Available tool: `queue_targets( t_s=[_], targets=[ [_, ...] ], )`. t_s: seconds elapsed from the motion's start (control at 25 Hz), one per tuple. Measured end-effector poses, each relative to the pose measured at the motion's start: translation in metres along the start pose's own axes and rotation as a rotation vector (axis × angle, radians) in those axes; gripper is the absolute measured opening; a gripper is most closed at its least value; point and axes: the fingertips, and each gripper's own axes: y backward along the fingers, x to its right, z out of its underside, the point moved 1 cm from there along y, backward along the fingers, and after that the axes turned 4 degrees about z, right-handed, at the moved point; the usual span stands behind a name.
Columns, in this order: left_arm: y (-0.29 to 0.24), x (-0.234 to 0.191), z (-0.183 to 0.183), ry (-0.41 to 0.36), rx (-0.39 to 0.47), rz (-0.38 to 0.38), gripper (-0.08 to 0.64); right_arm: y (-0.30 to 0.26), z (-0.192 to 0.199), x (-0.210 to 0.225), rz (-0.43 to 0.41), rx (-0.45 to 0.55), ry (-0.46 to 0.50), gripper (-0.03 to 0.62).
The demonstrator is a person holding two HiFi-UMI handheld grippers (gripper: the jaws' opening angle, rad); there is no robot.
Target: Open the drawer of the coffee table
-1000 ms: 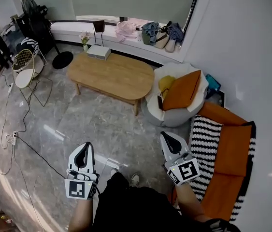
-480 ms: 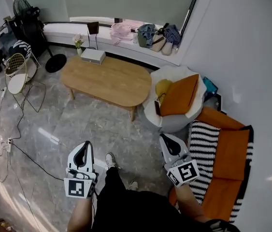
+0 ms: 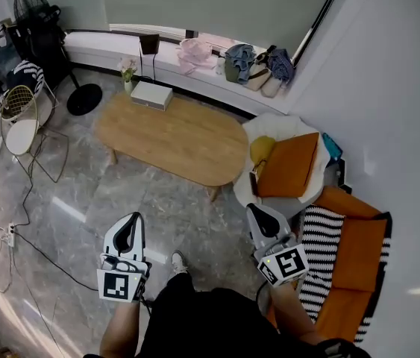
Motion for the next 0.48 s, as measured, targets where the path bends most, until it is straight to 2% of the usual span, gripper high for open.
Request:
queue_targets(
  t_s=[0.24,0.48],
  targets=[
    [-0.04,-0.052,-0.009,0.0,0.028,0.042,0.006,-0.045,-0.008,-0.004,0.032,-0.017,0.01,0.005],
    [-0.075,-0.048,-0.008,-0.013,0.029,0.082,0.007,-0.065,-0.011,0.02,0.044,0.0,-0.003,0.005]
  ],
)
